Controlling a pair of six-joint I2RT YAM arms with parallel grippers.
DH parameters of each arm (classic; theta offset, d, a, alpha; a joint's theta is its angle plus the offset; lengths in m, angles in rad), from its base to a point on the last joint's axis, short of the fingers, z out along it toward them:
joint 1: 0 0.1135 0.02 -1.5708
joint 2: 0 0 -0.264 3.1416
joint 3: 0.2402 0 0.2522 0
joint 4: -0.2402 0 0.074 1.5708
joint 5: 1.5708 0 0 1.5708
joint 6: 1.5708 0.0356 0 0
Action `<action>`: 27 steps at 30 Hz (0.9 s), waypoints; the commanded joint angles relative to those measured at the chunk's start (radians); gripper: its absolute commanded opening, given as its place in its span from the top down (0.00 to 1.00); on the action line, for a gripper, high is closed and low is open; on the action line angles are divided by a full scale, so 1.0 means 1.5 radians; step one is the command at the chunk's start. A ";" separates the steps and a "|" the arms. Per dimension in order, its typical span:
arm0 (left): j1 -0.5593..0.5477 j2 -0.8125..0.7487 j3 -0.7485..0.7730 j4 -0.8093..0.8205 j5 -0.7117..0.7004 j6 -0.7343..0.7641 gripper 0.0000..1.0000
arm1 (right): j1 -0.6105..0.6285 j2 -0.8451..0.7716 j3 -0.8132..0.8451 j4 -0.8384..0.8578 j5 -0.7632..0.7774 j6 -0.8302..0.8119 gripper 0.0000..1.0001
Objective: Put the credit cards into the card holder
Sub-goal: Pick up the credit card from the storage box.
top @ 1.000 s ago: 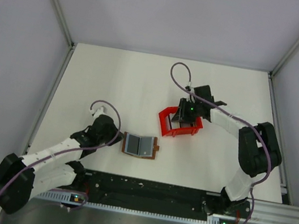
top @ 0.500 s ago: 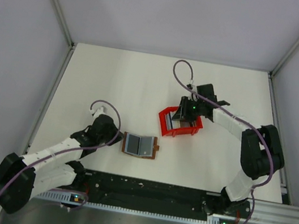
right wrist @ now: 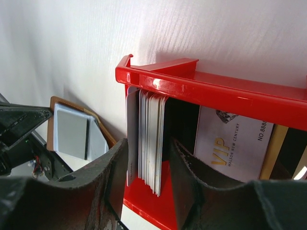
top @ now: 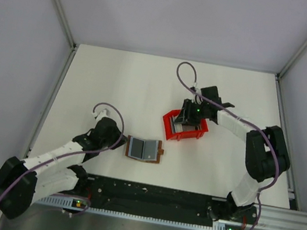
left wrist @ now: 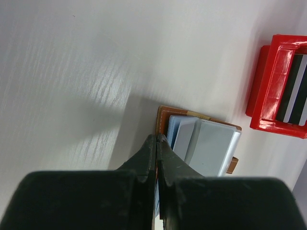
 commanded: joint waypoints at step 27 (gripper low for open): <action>0.007 0.007 -0.012 0.038 0.013 0.009 1.00 | 0.006 -0.016 0.040 0.005 -0.016 0.017 0.92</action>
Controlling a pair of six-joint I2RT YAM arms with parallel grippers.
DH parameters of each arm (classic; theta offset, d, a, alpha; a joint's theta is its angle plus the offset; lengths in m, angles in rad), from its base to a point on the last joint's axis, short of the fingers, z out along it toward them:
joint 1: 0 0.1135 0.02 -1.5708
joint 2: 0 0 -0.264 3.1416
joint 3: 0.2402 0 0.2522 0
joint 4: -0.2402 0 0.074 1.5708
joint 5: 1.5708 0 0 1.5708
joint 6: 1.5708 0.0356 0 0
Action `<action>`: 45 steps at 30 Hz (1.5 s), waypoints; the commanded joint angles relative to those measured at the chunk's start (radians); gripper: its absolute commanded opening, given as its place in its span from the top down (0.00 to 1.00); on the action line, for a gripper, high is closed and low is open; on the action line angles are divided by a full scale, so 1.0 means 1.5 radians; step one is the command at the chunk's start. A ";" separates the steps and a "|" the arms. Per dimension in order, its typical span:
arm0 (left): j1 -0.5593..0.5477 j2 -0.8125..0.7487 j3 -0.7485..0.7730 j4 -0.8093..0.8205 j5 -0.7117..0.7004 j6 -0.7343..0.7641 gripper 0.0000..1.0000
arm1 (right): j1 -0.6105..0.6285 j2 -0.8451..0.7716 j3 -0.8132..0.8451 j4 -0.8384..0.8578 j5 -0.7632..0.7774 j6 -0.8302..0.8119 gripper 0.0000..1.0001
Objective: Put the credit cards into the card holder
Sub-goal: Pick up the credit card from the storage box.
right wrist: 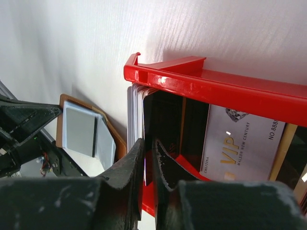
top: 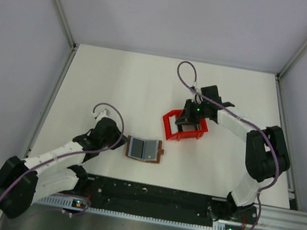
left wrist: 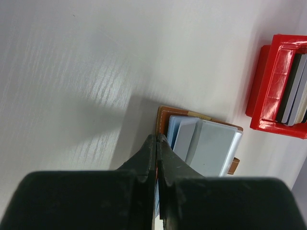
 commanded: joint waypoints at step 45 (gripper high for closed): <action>0.010 0.013 -0.004 0.032 0.017 0.015 1.00 | 0.035 -0.067 0.036 -0.018 0.203 -0.036 0.56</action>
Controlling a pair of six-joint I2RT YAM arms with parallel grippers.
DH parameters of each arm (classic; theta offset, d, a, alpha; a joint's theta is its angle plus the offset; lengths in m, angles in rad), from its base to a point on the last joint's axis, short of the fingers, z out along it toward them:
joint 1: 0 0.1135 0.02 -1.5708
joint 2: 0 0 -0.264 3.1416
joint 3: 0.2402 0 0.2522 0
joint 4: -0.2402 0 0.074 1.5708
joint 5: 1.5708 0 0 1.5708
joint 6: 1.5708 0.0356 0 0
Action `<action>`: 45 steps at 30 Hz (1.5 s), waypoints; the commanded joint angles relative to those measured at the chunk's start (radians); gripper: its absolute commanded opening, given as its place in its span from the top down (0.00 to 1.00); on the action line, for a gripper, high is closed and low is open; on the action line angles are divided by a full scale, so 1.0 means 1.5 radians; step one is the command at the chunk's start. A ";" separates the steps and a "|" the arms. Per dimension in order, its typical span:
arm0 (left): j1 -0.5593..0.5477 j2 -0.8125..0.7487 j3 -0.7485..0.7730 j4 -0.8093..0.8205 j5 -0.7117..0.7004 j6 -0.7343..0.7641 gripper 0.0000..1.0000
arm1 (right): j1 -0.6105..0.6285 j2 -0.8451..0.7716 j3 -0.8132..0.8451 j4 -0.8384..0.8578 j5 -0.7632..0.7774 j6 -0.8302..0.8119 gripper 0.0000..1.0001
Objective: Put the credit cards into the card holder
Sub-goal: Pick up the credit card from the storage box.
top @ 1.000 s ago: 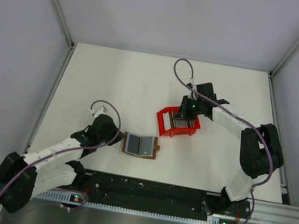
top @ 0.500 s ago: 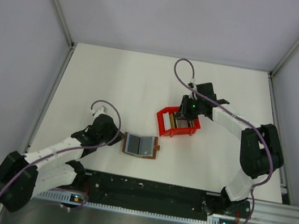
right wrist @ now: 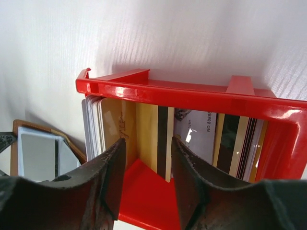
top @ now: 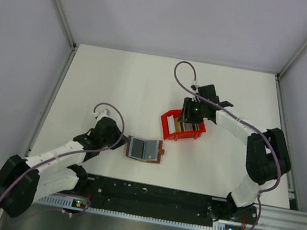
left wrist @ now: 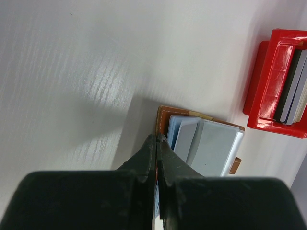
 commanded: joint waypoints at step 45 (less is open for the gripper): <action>0.008 0.004 -0.009 0.033 0.013 0.013 1.00 | 0.049 0.023 0.048 0.053 -0.139 0.036 0.47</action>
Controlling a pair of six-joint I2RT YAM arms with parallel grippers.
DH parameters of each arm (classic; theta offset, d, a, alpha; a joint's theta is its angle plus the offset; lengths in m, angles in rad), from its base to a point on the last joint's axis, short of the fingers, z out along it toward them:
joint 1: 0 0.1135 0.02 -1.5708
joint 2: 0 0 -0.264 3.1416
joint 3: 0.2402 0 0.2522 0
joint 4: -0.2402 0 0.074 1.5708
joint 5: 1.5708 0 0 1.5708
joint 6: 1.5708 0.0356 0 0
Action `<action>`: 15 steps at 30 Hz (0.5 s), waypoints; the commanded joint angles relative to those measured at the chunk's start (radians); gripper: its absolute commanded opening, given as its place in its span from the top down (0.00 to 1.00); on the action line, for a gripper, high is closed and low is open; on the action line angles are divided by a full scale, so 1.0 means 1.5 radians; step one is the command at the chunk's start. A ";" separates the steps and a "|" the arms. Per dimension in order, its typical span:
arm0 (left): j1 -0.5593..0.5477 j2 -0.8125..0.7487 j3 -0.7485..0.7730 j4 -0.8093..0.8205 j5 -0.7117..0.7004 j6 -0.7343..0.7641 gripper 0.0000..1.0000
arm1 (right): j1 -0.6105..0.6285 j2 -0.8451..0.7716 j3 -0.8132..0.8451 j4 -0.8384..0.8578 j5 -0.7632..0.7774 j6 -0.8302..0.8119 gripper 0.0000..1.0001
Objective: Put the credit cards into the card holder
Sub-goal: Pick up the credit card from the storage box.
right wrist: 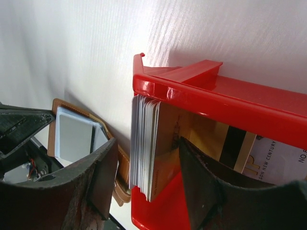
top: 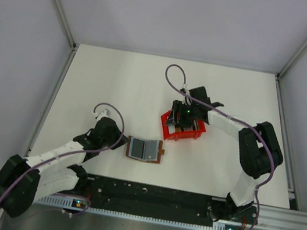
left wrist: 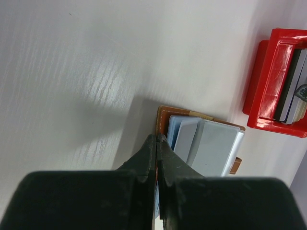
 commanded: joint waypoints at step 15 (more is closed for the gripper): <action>0.005 0.007 -0.002 0.026 0.009 0.010 1.00 | 0.006 -0.036 0.045 0.005 -0.019 -0.007 0.58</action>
